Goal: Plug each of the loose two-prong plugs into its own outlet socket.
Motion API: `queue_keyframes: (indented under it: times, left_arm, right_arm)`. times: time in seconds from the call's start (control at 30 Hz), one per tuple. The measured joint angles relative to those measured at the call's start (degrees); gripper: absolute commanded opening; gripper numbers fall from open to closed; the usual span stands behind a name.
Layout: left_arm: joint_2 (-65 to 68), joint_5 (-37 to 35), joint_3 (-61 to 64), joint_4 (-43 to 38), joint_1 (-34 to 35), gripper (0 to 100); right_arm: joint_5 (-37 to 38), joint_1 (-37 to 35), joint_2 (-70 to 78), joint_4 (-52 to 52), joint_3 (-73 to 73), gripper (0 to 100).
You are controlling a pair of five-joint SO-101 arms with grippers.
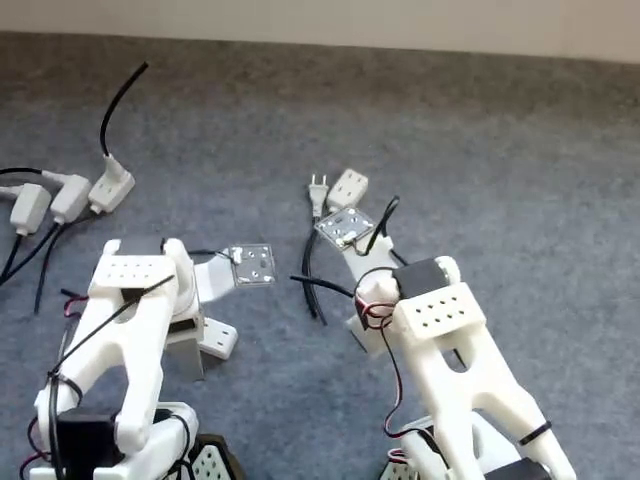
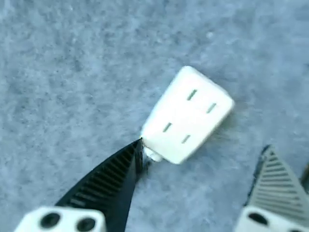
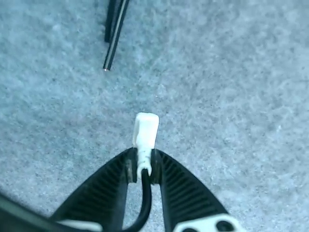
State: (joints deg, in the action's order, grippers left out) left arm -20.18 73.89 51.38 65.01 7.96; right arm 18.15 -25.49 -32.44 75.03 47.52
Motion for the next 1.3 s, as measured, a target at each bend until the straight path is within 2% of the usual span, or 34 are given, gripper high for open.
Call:
queue_keyframes:
  times: [0.23, 0.4, 0.47, 0.63, 0.9, 0.97, 1.13, 1.3]
  left_arm:
    - [0.0, 0.4, 8.4, -14.7, 0.5, 36]
    - [-1.2, 0.5, 10.8, -15.8, -4.2, 15]
    - [-1.2, 0.5, 10.9, -13.9, -7.4, 12]
    - [-1.1, -3.3, 8.5, -6.0, -14.9, 12]
    - [-1.1, -13.8, 1.6, -4.6, -26.0, 12]
    - [-1.1, -15.3, 1.4, -4.6, -28.0, 16]
    - [-1.1, -16.4, 1.3, -3.3, -28.1, 38]
    - [-1.1, -16.3, 0.5, 1.1, -26.3, 35]
  right_arm:
    - [0.0, 0.1, 0.0, 0.0, 0.0, 0.6]
    - [0.0, 0.1, 0.0, 0.0, 0.0, 0.6]
    - [0.0, 0.1, 0.0, 0.0, 0.0, 0.6]
    - [0.0, 0.1, 0.0, 0.0, 0.0, 0.6]
    - [0.0, 0.1, 0.0, 0.0, 0.0, 0.6]
    - [0.0, 0.4, 0.0, 0.0, 0.0, 0.6]
    - [0.0, 0.4, 0.0, 0.0, 0.0, 0.6]
    - [0.0, 0.3, 0.0, 0.0, 0.0, 0.6]
